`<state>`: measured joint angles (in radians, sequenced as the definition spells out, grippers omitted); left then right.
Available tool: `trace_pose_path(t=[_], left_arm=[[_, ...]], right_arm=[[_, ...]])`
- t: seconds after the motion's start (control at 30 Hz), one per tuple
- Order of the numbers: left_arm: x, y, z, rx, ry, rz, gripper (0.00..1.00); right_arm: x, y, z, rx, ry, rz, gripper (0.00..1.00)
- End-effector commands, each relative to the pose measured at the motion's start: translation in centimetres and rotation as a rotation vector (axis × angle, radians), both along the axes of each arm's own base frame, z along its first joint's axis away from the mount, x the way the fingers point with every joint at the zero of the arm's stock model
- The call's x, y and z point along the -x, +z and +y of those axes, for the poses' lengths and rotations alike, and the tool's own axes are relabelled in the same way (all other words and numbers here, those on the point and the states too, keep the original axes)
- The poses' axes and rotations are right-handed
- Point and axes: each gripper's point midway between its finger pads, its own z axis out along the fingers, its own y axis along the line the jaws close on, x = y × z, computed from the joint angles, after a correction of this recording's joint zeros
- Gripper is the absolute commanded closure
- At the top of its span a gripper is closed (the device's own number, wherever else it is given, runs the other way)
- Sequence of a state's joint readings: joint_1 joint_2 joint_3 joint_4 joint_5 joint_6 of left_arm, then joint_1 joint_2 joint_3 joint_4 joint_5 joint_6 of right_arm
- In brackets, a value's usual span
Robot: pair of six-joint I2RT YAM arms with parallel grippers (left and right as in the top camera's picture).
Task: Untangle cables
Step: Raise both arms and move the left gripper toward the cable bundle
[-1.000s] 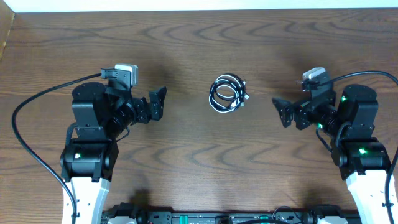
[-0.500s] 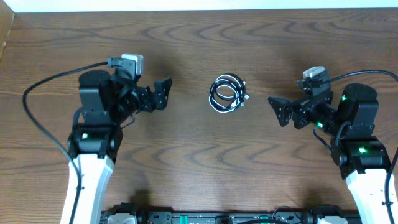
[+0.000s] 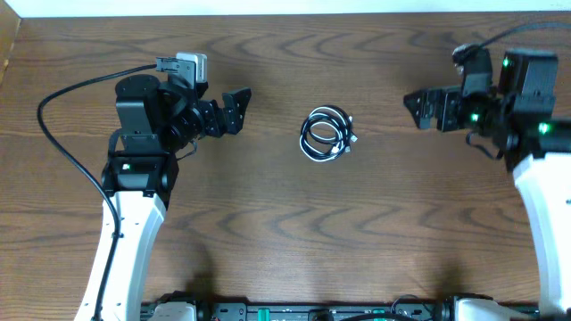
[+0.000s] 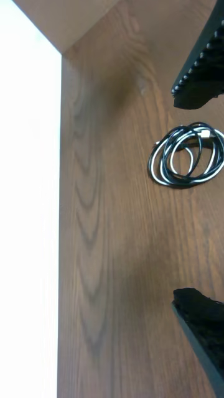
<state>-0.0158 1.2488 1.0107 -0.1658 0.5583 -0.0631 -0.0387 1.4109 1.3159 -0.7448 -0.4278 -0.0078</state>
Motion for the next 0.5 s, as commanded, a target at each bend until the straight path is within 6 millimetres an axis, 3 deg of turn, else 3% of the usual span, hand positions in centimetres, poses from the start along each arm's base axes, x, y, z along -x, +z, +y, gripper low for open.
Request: trace_pose_path(t=[0.0, 0.13, 0.23, 0.47], left_arm=[[-0.3, -0.1, -0.9, 0.016, -0.07, 0.004, 0.02], [-1.0, -2.1, -1.4, 0.021, -0.088, 0.054, 0.02], [-1.9, -4.3, -2.8, 0.02, -0.122, 0.094, 0.02], [-2.4, -8.0, -9.0, 0.012, -0.265, 0.12, 0.02]], right_arm=[[-1.3, -1.0, -1.6, 0.013, -0.045, 0.072, 0.01], [-1.5, -4.1, -3.4, 0.054, -0.103, 0.18, 0.01], [-1.4, -6.5, -5.5, 0.101, -0.22, 0.272, 0.01], [-1.6, -7.8, -5.6, 0.114, -0.208, 0.301, 0.01]])
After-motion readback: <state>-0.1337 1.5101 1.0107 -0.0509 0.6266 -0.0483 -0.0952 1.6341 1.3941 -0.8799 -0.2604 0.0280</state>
